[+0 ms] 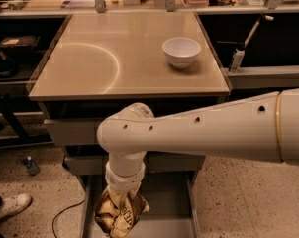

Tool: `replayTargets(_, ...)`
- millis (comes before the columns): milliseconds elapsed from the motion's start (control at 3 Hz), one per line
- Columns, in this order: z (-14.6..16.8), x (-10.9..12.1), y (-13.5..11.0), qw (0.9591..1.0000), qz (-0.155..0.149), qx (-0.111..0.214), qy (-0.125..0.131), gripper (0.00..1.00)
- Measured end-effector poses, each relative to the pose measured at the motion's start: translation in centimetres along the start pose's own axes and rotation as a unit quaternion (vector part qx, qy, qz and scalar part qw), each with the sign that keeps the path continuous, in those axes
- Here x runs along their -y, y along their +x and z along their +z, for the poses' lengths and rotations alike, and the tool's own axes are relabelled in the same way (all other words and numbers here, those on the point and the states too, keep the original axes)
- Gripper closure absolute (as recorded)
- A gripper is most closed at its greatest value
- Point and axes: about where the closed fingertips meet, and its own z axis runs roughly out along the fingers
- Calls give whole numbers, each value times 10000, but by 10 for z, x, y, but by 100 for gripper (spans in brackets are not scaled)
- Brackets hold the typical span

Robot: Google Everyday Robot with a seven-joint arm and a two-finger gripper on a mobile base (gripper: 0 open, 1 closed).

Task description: Place brown chip bag into bottom drawer

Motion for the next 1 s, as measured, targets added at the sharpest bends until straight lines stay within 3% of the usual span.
replayTargets(333, 0, 0, 0, 10000, 0, -2, 2, 100)
replayTargets(667, 29, 15, -5, 9993, 284, 165, -155, 100)
replayTargets(1000, 76, 52, -22, 9953, 824, 457, -246, 100)
